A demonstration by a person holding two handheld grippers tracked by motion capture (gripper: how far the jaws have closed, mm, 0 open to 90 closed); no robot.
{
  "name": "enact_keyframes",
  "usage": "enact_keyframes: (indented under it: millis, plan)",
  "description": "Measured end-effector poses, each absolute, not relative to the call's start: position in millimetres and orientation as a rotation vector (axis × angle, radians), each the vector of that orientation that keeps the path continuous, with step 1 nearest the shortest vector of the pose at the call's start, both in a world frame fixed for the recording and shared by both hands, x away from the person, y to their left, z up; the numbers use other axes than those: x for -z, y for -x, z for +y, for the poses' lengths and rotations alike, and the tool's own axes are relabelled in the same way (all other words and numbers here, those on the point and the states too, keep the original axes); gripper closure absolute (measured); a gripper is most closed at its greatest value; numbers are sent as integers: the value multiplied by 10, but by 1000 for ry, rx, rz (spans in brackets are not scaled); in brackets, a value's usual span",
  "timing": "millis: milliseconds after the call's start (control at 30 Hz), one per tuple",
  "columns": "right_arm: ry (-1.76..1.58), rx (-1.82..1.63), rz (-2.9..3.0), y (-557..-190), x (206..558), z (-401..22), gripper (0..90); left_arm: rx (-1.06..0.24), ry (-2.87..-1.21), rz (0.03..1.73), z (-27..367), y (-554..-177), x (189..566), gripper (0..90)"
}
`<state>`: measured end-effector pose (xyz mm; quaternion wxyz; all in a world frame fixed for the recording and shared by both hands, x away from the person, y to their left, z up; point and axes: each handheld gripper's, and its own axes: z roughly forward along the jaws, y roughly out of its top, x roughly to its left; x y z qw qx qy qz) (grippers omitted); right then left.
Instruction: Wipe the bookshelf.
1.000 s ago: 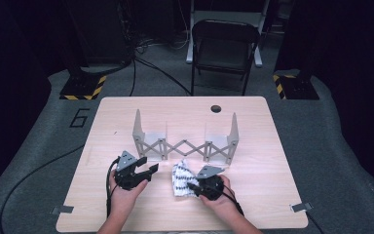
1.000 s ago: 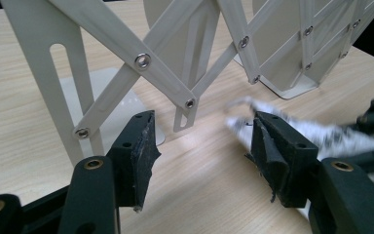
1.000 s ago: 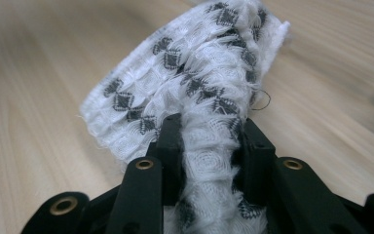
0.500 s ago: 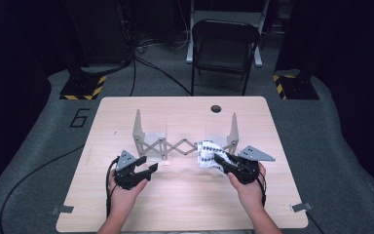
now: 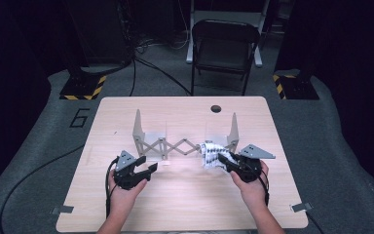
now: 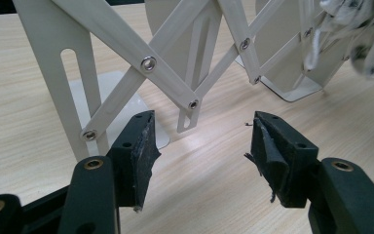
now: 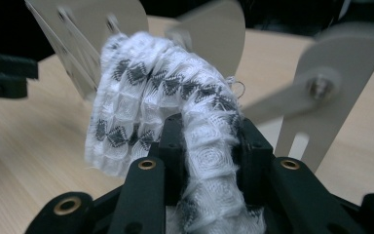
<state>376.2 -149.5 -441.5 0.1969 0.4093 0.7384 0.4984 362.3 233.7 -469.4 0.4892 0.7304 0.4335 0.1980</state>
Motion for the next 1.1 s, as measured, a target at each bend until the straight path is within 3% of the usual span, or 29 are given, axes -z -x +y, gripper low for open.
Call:
enact_keyframes:
  millis: [167, 400, 667, 933, 1100]
  plan:
    - [-1259, -1309, 2154, -3868, 4714, -1505, 693, -491, -1783, 1049, 2326, -3618, 4693, 423]
    - [-1234, -1430, 1981, -3769, 4389, -1628, 691, -489, -1783, 1051, 2342, -3619, 4692, 423]
    - [-1328, -1306, 2107, -3887, 4717, -1615, 692, -495, -1781, 1049, 2335, -3616, 4686, 423]
    - [-1257, -1396, 1978, -3779, 4394, -1685, 693, -495, -1779, 1049, 2346, -3617, 4684, 423]
    - [-1348, -1319, 2049, -3848, 4624, -1697, 693, -496, -1780, 1044, 2331, -3614, 4686, 423]
